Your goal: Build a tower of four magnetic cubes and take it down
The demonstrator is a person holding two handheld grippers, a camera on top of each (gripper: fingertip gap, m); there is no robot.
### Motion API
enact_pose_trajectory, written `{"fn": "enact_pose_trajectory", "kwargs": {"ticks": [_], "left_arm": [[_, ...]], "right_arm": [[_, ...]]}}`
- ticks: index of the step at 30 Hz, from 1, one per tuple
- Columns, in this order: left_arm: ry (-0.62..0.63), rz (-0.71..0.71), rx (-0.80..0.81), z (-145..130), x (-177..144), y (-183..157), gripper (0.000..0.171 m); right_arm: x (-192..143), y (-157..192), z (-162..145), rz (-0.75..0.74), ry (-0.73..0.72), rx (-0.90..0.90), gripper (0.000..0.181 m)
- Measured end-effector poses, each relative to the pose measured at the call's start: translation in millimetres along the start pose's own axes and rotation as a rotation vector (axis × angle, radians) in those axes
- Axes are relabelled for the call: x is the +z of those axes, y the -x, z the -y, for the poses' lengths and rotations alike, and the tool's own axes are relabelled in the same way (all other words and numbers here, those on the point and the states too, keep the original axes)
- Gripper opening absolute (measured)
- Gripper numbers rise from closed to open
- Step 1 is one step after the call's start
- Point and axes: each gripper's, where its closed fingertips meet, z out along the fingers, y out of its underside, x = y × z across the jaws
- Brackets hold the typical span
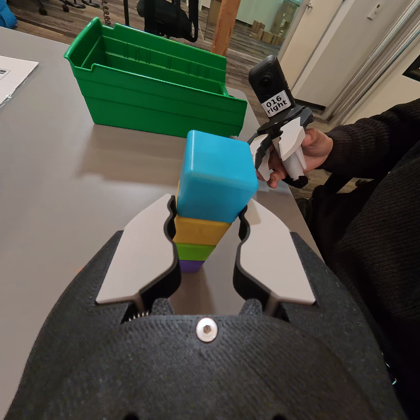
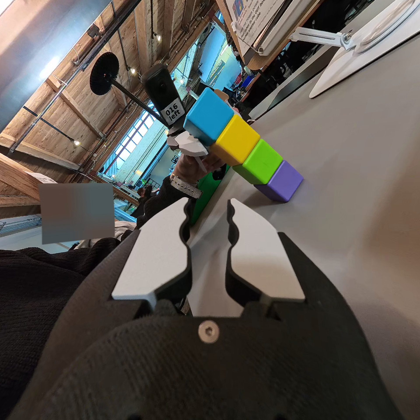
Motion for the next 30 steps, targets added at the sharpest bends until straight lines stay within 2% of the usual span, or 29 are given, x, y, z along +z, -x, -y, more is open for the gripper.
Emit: {"fn": "enact_pose_trajectory", "kwargs": {"ticks": [9, 13, 22, 26, 30], "left_arm": [[-0.005, 0.053, 0.023, -1.1, 0.6, 1.2, 0.052], [-0.004, 0.11, 0.011, -9.8, 2.7, 4.9, 0.073], [-0.143, 0.223, -0.039, -18.3, 6.5, 5.5, 0.077], [-0.168, 0.221, -0.074, -26.4, 12.4, 5.4, 0.076], [-0.229, 0.227, -0.091, -22.5, 12.7, 4.4, 0.075]], "right_arm": [[0.2, 0.1, -0.1, 0.0, 0.0, 0.0, 0.03], [0.1, 0.4, -0.3, 0.001, 0.001, 0.0, 0.03], [2.3, 5.0, -3.1, 0.013, 0.02, -0.034, 0.032], [6.0, 13.4, -4.4, 0.048, 0.041, -0.089, 0.044], [17.3, 21.1, 12.6, 0.069, 0.047, -0.313, 0.063]]}}
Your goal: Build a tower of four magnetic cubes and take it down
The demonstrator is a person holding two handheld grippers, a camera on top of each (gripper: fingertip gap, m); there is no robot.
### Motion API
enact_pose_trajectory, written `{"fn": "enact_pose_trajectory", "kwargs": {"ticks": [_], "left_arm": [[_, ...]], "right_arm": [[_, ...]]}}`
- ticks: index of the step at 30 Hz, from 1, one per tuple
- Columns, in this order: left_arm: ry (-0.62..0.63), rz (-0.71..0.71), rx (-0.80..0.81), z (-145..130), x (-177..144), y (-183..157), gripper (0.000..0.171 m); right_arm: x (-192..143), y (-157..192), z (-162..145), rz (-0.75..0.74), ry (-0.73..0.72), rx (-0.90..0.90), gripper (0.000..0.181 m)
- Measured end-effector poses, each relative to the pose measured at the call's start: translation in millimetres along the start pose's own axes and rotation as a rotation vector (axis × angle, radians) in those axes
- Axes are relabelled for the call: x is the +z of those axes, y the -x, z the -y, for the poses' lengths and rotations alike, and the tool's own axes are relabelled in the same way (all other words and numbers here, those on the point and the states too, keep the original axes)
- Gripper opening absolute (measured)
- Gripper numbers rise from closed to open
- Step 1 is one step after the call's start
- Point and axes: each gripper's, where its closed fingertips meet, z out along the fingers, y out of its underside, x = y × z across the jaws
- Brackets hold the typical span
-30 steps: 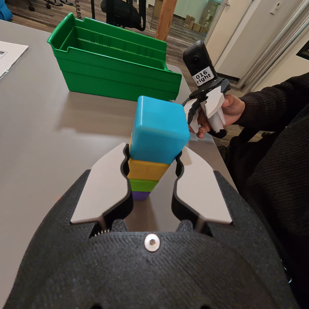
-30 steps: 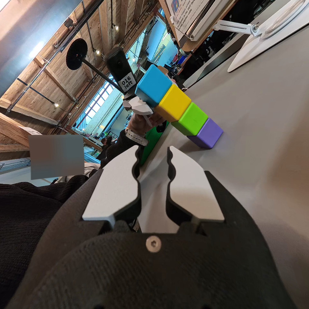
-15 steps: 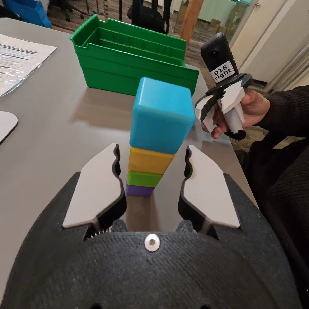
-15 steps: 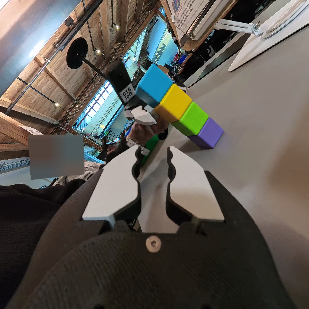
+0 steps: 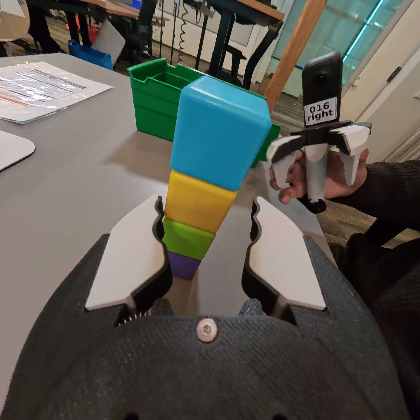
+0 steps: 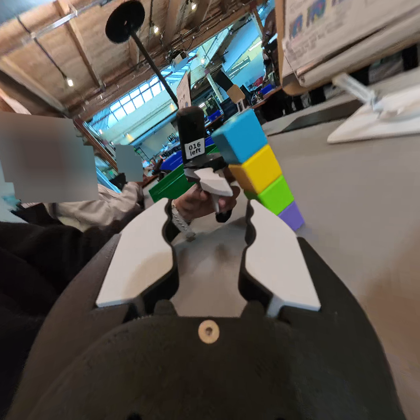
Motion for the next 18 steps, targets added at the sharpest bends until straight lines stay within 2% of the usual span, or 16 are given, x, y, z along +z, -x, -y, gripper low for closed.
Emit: {"fn": "enact_pose_trajectory", "kwargs": {"ticks": [5, 8, 10, 13, 18], "left_arm": [[-0.044, 0.011, 0.008, 7.7, -3.1, 1.5, 0.065], [-0.069, 0.006, -0.001, 8.2, -5.3, 0.8, 0.057], [-0.069, -0.009, -0.003, 7.4, -6.0, -0.6, 0.055], [-0.063, -0.044, -0.009, 6.3, -6.8, -3.2, 0.055], [-0.053, -0.082, -0.004, 5.0, -8.5, -6.7, 0.054]], "right_arm": [[35.3, -3.3, 25.5, 0.049, 0.063, -0.343, 0.068], [57.7, -10.8, 38.6, 0.095, 0.07, -0.466, 0.069], [68.5, -15.1, 49.4, 0.097, 0.026, -0.5, 0.08], [80.2, -19.9, 41.4, 0.133, 0.088, -0.511, 0.082], [89.0, -20.2, 23.7, 0.195, 0.173, -0.506, 0.077]]}}
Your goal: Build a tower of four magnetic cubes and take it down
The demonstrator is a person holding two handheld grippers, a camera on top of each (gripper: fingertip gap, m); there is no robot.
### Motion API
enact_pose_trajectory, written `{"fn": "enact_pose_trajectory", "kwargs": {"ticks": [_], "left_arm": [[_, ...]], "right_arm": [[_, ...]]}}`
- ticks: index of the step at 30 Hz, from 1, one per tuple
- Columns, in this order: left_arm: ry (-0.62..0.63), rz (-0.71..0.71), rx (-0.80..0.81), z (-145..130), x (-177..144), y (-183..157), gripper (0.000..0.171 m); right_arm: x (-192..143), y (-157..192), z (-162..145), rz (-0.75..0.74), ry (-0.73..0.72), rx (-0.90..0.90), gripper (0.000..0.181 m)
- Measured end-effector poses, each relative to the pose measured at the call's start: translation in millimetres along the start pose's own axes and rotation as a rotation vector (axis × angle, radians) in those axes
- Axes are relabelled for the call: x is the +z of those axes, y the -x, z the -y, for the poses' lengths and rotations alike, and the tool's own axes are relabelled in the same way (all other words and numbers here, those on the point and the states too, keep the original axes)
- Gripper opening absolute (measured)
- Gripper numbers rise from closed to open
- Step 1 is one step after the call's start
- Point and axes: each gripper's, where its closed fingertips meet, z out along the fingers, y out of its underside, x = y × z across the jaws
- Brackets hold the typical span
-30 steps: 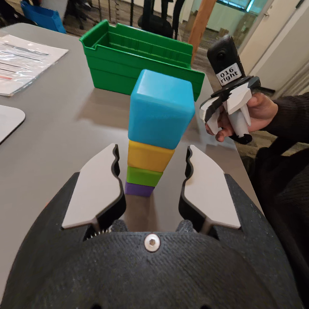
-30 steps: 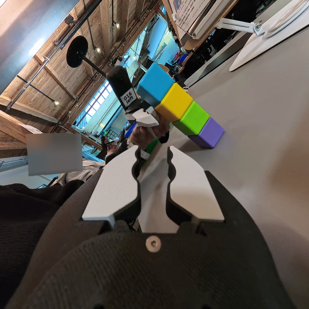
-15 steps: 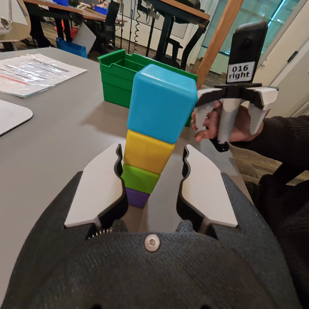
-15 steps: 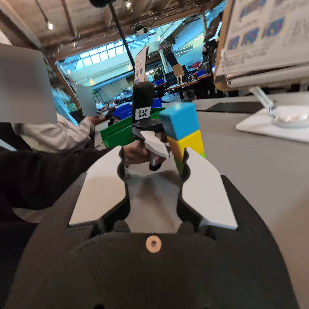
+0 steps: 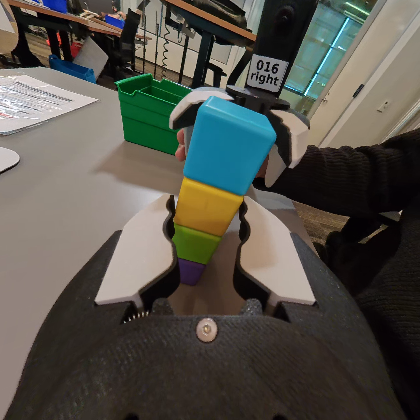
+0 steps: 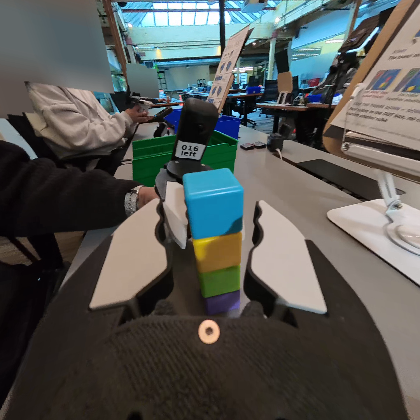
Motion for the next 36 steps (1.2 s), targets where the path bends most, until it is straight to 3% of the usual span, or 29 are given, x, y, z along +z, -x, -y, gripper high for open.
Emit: {"fn": "enact_pose_trajectory", "kwargs": {"ticks": [4, 15, 20, 27, 30, 32, 36], "left_arm": [[0.008, -0.024, 0.004, -1.0, 1.3, -3.4, 0.054], [0.039, -0.012, 0.032, -2.6, 5.3, -6.1, 0.052], [0.039, 0.004, 0.037, -2.2, 3.8, -3.8, 0.051], [0.046, -0.003, 0.05, -3.8, 4.5, -7.5, 0.052], [0.039, 0.002, 0.052, -3.8, 5.3, -8.3, 0.052], [0.044, -0.002, 0.054, -4.6, 5.8, -9.3, 0.052], [0.041, -0.004, 0.048, -4.8, 6.1, -10.0, 0.053]], "right_arm": [[-1.0, 0.6, 1.3, 0.002, -0.036, 0.02, 0.054], [-5.6, -2.2, -2.4, -0.042, -0.065, 0.022, 0.049], [-8.1, -11.9, 2.1, -0.172, -0.069, -0.07, 0.049], [-49.5, -36.6, 56.3, -0.342, -0.151, -0.09, 0.049], [-93.8, -67.2, 81.2, -0.564, -0.03, -0.168, 0.049], [-132.5, -90.7, 84.9, -0.727, 0.127, -0.189, 0.049], [-215.5, -138.6, 44.7, -0.958, 0.514, -0.11, 0.049]]}}
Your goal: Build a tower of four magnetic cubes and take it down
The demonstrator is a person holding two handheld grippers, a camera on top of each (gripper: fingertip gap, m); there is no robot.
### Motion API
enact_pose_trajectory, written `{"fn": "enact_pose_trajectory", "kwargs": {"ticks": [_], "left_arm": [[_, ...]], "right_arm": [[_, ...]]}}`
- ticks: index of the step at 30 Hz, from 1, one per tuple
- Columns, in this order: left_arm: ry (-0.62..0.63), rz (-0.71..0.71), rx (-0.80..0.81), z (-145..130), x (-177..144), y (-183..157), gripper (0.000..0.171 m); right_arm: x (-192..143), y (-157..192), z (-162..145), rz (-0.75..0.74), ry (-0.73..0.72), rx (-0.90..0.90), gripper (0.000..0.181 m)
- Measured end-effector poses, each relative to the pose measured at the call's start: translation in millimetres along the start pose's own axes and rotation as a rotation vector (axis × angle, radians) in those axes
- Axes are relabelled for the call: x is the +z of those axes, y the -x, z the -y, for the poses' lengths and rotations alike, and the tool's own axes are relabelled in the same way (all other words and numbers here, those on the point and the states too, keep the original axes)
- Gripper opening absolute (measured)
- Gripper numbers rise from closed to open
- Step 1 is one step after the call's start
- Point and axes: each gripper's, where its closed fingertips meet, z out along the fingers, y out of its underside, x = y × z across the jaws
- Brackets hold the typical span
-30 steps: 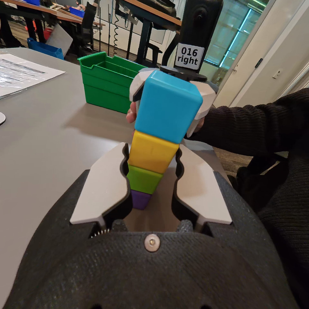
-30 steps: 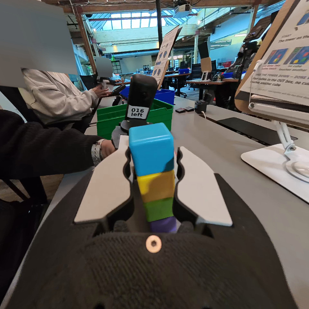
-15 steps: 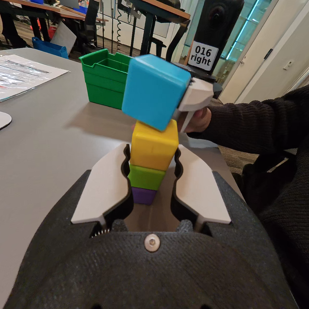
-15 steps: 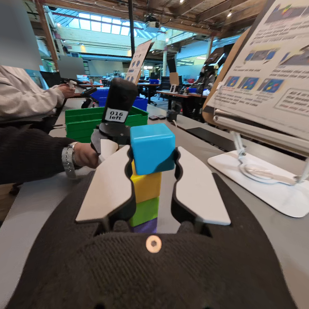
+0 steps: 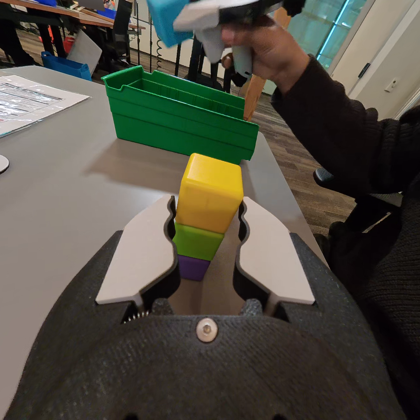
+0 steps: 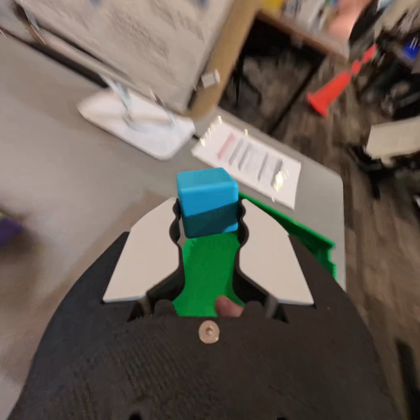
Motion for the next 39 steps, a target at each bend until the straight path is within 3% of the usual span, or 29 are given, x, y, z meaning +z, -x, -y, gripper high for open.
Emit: {"fn": "enact_pose_trajectory", "kwargs": {"ticks": [4, 8, 13, 19, 21, 23, 26, 28, 31, 35, 39], "left_arm": [[-0.006, 0.001, -0.015, 0.3, -0.7, 0.0, 0.054], [-0.01, 0.011, -0.013, 2.2, -3.0, 0.5, 0.057], [-0.017, 0.012, -0.023, 2.2, -5.5, 2.5, 0.059], [-0.006, 0.009, -0.031, 0.0, -5.7, 3.8, 0.064], [0.007, 0.016, -0.026, -1.4, -6.2, 4.1, 0.067], [0.03, 0.027, -0.018, -4.3, -7.0, 5.1, 0.071], [0.066, 0.031, -0.014, -10.8, -7.1, 6.3, 0.076], [0.091, 0.034, -0.018, -16.1, -5.3, 7.0, 0.077], [0.135, 0.042, -0.009, -24.5, -1.0, 6.8, 0.078], [0.198, 0.064, 0.0, -37.4, 4.8, 9.3, 0.077], [0.221, 0.078, 0.008, -41.5, 8.8, 11.4, 0.072]], "right_arm": [[38.2, -38.9, -88.7, 0.008, 0.423, -0.002, 0.049], [67.5, -40.6, -139.2, 0.09, 0.646, 0.046, 0.05], [82.6, -36.6, -148.0, 0.117, 0.706, 0.087, 0.05], [70.9, -37.5, -130.6, 0.094, 0.671, 0.095, 0.062], [55.3, -38.0, -107.4, 0.061, 0.588, 0.113, 0.061], [38.7, -20.8, -57.5, 0.085, 0.355, 0.136, 0.059], [3.0, 43.5, 32.4, 0.26, -0.121, 0.125, 0.071], [-23.6, 98.8, 65.5, 0.424, -0.361, 0.105, 0.079], [-39.8, 169.7, 71.2, 0.625, -0.533, 0.124, 0.078], [-10.3, 229.4, 38.8, 0.753, -0.436, 0.108, 0.084], [6.4, 251.4, 19.8, 0.812, -0.41, 0.134, 0.082]]}}
